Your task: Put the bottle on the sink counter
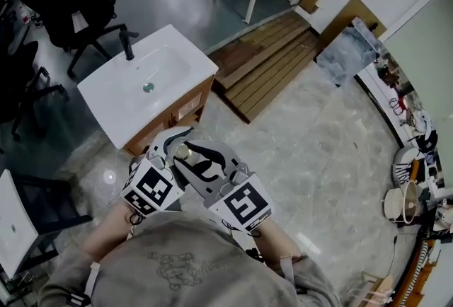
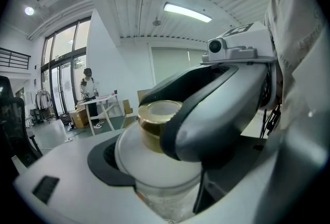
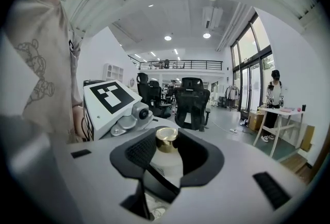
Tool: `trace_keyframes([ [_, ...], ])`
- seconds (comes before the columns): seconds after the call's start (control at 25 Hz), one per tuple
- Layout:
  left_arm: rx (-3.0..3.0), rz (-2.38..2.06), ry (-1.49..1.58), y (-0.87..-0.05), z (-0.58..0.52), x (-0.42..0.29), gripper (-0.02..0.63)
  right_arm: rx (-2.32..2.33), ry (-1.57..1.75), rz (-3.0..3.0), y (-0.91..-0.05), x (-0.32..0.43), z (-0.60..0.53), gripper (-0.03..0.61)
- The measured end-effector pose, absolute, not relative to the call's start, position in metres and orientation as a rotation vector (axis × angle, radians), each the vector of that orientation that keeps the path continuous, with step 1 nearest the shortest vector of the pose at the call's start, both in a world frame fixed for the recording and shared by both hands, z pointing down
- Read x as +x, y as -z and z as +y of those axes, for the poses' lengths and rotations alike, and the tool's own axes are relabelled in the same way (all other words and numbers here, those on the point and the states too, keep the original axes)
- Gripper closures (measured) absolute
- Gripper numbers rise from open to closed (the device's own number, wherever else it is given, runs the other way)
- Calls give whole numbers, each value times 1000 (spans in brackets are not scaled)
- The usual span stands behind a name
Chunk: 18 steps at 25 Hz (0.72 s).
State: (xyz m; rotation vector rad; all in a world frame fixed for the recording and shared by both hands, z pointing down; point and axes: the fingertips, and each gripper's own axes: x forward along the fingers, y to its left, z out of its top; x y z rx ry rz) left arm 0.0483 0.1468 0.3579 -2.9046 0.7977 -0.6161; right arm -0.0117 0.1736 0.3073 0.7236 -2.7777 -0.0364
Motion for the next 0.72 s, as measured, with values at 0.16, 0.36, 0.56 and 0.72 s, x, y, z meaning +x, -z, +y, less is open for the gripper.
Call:
trace_keyframes([
  [0.16,-2935,794,634,-361,112,36,291,718,-13,-2768,-309,-25,137,445],
  [0.36,-2959,797,638,-365,63,21,291,711,-38,-2751,-314,-40,87,445],
  [0.56,-2964,780,619,-359,16,-1,291,706,-30,-2728,-309,-63,40,445],
  [0.72,-2966,756,582,-353,-22,-11,291,719,-13,-2704,-306,-74,1,445],
])
